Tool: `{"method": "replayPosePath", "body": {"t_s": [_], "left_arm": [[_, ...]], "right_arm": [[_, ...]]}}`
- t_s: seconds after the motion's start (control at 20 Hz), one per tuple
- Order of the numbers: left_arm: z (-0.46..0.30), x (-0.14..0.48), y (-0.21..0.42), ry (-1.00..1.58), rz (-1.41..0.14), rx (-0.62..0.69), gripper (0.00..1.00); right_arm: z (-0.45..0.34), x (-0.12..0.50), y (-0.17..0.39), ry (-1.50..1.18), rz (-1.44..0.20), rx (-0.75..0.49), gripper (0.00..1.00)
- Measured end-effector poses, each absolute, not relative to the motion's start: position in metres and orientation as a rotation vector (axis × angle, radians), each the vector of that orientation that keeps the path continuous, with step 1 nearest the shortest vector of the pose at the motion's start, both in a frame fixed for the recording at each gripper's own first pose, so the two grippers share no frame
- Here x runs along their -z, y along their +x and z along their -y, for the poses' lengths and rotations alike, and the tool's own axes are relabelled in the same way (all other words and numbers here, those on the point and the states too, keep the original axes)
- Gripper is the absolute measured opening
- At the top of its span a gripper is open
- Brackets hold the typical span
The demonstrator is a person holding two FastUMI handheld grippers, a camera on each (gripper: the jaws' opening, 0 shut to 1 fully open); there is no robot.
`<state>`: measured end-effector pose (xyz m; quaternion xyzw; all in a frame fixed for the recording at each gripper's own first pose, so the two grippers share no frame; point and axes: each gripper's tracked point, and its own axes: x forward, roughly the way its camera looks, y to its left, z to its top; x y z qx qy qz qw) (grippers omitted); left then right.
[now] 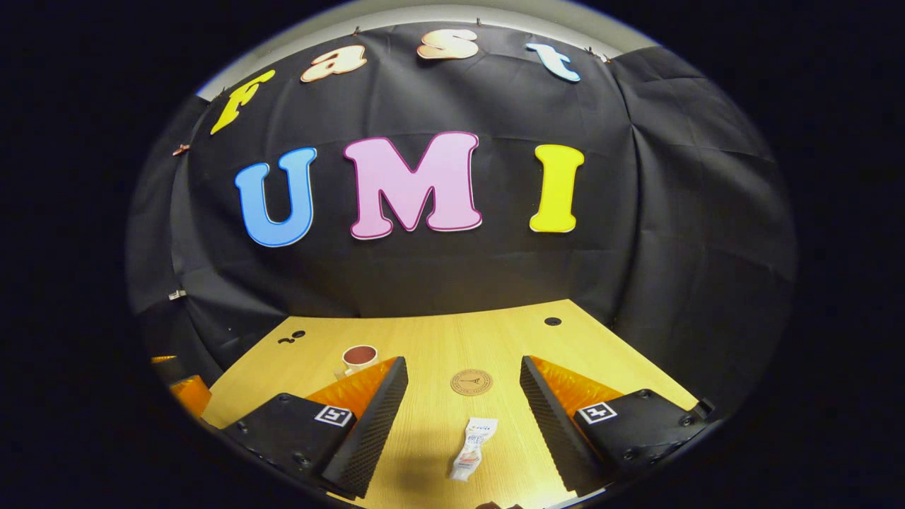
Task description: Put the toothbrush and toothpaste on the desktop into the cup, then pick up the cup and place it on the coaster on the desktop.
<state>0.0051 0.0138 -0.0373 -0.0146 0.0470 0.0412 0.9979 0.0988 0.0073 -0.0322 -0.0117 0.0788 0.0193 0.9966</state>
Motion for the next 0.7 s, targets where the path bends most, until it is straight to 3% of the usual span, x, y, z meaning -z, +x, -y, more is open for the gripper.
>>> {"method": "replayPosePath", "body": {"t_s": [0.7], "left_arm": [[-0.06, 0.075, 0.02, -0.001, -0.235, -0.303, 0.98]], "right_arm": [[0.001, 0.194, 0.163, -0.158, -0.554, -0.044, 0.98]]}}
